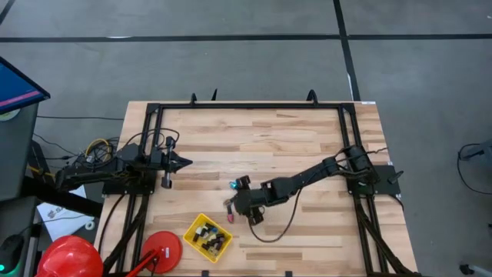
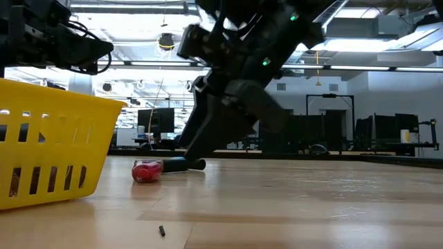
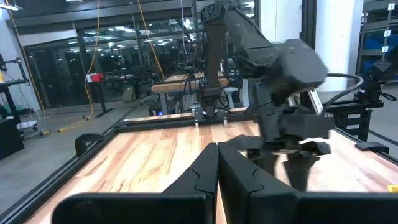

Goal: Pick & Place Nail Polish
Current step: Put the brown nail polish into the yellow basket

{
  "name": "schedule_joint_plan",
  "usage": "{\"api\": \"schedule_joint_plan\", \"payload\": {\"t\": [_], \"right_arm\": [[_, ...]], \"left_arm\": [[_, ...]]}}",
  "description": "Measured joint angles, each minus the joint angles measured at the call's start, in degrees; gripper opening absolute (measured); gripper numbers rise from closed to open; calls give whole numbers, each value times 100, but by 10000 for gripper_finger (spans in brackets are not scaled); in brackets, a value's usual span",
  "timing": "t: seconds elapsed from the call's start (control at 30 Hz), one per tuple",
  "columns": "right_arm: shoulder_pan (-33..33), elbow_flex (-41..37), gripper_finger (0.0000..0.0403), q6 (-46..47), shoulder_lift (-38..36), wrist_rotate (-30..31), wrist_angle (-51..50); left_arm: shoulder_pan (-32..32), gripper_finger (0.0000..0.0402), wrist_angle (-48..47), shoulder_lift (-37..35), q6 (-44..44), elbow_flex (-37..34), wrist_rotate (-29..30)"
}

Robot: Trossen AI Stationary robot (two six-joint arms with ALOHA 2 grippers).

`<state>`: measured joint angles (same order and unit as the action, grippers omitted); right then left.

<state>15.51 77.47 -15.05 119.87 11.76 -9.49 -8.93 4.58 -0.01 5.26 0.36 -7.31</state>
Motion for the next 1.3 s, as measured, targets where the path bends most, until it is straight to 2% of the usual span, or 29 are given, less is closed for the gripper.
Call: {"api": "schedule_joint_plan", "payload": {"t": [0.13, 0.3, 0.37, 0.57, 1.07, 1.17, 1.3], "right_arm": [[-239, 0, 238, -135, 2, -254, 104], [-427, 1, 230, -160, 7, -1052, 231], [-446, 0, 226, -160, 7, -1198, 286], [-481, 3, 216, -295, 130, -1229, 607], [-761, 24, 184, -47, 575, -1817, 841], [-780, 26, 167, 41, 579, -1809, 788], [-788, 25, 126, 198, 585, -1827, 739]], "left_arm": [[1, 1, -2, 0, 0, 0, 0], [0, 1, -2, 0, 0, 0, 0], [0, 1, 0, 0, 0, 0, 0], [1, 1, -2, 0, 0, 0, 0], [0, 1, 5, 0, 0, 0, 0], [0, 1, 7, 0, 0, 0, 0], [1, 1, 12, 0, 0, 0, 0]]}}
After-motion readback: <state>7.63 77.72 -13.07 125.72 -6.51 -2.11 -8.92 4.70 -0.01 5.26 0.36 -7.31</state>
